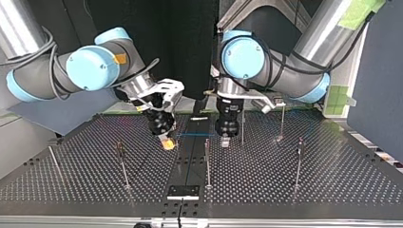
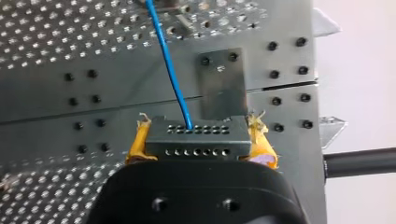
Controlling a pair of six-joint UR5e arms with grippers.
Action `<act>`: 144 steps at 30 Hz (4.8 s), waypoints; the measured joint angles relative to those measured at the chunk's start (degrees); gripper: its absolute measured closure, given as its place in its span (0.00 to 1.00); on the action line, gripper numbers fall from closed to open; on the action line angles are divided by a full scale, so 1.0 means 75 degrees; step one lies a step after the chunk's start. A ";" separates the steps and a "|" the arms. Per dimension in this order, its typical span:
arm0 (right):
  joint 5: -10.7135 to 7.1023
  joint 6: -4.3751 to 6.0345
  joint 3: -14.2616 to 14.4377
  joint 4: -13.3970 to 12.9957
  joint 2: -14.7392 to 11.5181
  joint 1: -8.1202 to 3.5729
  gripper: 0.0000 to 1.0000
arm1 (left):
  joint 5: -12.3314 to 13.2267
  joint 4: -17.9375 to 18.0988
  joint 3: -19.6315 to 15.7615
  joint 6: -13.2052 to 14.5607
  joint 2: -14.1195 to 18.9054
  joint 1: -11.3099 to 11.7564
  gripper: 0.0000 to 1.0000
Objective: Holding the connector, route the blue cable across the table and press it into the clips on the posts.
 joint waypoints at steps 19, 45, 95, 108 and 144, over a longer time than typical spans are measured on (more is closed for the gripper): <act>-0.0162 0.0058 -0.0380 -0.0058 0.0476 -0.0267 1.00 | 0.0191 0.0087 0.0857 0.0031 -0.0728 0.0389 1.00; -0.0526 0.0113 -0.1051 -0.0103 0.1105 -0.0843 1.00 | 0.0708 -0.0341 0.1637 -0.0028 -0.1381 0.0867 0.89; -0.0091 -0.0041 -0.0548 0.0161 0.0393 -0.1099 1.00 | 0.1598 -0.2376 0.0130 0.0100 0.0721 0.0195 0.00; -0.0088 -0.0058 -0.0545 0.0167 0.0374 -0.1199 1.00 | 0.1163 -0.1866 0.0206 0.0164 0.0695 -0.0377 0.00; -0.0088 -0.0108 -0.0544 0.0172 0.0376 -0.1192 1.00 | -0.1278 -0.1784 0.2403 0.0639 -0.1230 -0.1923 0.00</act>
